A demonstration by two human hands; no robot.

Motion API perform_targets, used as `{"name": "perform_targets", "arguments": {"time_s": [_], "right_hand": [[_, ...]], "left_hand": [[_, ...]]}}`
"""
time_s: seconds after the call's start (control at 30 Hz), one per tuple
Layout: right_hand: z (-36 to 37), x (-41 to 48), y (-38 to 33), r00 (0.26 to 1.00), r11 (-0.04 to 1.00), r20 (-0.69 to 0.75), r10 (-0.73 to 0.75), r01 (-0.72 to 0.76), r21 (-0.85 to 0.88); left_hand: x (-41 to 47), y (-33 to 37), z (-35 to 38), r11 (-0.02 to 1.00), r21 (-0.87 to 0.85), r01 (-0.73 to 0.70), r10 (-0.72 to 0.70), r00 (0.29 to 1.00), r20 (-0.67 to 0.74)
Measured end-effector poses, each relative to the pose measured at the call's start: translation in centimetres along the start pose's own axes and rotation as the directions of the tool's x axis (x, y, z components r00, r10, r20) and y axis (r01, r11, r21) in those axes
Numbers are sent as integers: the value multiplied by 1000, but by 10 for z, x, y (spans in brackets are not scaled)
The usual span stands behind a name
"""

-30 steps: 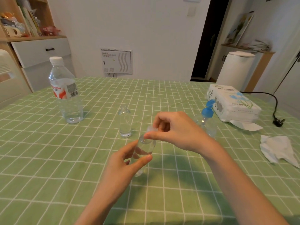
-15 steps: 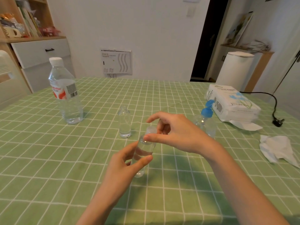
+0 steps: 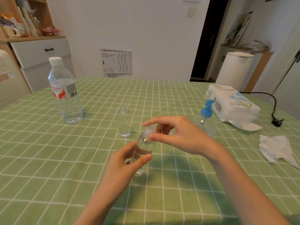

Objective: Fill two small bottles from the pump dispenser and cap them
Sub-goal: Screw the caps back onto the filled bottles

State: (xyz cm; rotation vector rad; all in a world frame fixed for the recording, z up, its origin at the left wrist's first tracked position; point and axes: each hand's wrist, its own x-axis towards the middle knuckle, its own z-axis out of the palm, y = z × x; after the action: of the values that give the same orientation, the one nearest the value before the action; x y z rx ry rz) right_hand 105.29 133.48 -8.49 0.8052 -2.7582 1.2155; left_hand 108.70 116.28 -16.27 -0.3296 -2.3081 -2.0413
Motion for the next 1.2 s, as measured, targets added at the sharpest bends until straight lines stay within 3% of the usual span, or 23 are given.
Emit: {"name": "perform_targets", "arguments": {"time_s": [0.2, 0.5, 0.7, 0.9, 1.07, 1.2], "right_hand": [[5, 4, 2, 998, 999, -52, 35, -36, -26], [19, 9, 6, 984, 997, -175, 44, -55, -58], [4, 19, 20, 989, 995, -115, 93, -97, -31], [2, 15, 66, 913, 935, -250, 321, -348, -71], [25, 27, 95, 824, 825, -214, 525, -554, -109], [35, 41, 107, 770, 755, -241, 590, -633, -174]], "left_hand": [[-1, -1, 5, 1000, 5, 10, -10, 1000, -9], [5, -11, 15, 996, 82, 36, -19, 981, -195], [28, -16, 11, 997, 29, 75, -71, 991, -114], [48, -25, -2, 995, -37, 88, -91, 990, -112], [58, -28, 2, 994, -16, 104, -105, 992, -70], [59, -27, 2, 991, 17, 130, -129, 990, -49]]}}
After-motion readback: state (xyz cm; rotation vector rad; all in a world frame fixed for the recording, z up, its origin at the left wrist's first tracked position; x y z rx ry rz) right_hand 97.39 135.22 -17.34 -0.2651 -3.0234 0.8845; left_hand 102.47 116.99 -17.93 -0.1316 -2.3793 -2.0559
